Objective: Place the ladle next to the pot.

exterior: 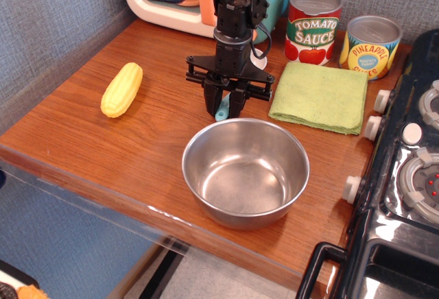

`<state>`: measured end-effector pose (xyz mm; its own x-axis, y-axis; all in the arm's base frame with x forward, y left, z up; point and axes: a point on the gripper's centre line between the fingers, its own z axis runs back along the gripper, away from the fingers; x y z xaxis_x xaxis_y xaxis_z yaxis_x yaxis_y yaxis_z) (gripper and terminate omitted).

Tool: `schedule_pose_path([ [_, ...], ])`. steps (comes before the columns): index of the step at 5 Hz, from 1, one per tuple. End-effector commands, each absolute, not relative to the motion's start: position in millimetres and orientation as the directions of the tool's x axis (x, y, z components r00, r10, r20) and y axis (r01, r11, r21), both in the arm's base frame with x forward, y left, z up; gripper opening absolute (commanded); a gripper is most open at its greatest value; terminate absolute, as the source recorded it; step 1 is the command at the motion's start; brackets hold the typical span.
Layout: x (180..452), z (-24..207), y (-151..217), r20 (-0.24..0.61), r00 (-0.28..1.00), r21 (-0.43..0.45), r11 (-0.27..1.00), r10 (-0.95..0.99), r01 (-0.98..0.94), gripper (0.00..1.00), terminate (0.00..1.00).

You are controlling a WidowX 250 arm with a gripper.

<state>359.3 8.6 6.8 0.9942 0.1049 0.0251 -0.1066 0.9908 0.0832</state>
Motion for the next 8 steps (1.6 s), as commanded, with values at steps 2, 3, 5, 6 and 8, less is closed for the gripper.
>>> schedule_pose_path([
  [2,352,89,11,0.221,0.975,0.055,0.998,0.020,-0.033,0.00,0.00],
  [3,330,100,26,0.224,0.974,0.079,0.996,0.030,-0.049,0.00,0.00],
  [5,286,78,60,0.088,0.994,0.123,0.989,0.068,-0.079,0.00,0.00],
  [6,272,66,74,0.009,0.999,0.131,0.991,0.035,-0.036,0.00,0.00],
  [8,258,31,79,-0.102,0.995,0.110,0.994,-0.009,0.020,0.00,0.00],
])
